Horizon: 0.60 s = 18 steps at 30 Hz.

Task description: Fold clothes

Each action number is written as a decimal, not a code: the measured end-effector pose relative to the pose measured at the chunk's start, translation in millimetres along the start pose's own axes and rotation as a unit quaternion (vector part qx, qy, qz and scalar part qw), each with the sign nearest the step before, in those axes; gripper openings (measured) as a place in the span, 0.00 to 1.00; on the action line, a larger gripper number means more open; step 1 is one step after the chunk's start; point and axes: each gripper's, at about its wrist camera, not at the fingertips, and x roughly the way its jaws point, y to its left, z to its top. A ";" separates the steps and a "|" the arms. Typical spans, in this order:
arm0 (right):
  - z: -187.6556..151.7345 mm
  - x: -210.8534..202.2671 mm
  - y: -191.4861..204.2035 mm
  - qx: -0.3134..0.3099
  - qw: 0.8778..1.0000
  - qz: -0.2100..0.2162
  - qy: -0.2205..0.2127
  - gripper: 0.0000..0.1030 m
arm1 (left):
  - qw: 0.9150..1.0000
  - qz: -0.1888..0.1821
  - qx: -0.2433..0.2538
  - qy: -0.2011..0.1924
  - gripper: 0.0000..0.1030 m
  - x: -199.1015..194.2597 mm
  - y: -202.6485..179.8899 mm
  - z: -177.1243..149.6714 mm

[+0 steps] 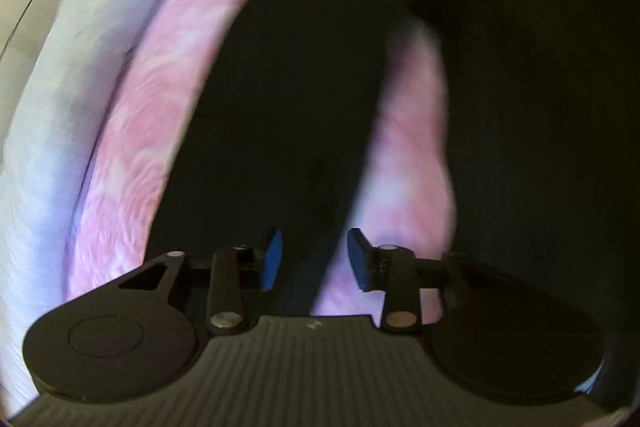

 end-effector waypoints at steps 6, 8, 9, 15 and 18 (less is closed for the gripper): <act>29.9 56.7 90.9 -0.131 0.991 0.032 -0.004 0.39 | 0.995 0.066 0.069 0.004 0.28 33.8 -28.5 -15.9; 31.7 77.9 112.6 -0.199 0.980 0.024 0.012 0.39 | 0.992 0.087 0.090 -0.006 0.19 40.7 -30.5 -19.2; 32.2 88.6 120.1 -0.234 0.972 0.013 0.019 0.39 | 0.991 0.096 0.094 -0.006 0.06 43.9 -29.8 -20.5; 58.3 106.6 84.7 -0.139 0.989 -0.001 0.049 0.38 | 0.994 0.087 0.058 -0.039 0.00 25.5 -18.0 -30.2; 63.8 106.9 54.6 -0.013 0.997 0.038 0.063 0.38 | 0.992 0.087 0.071 -0.055 0.00 13.3 -21.5 -39.6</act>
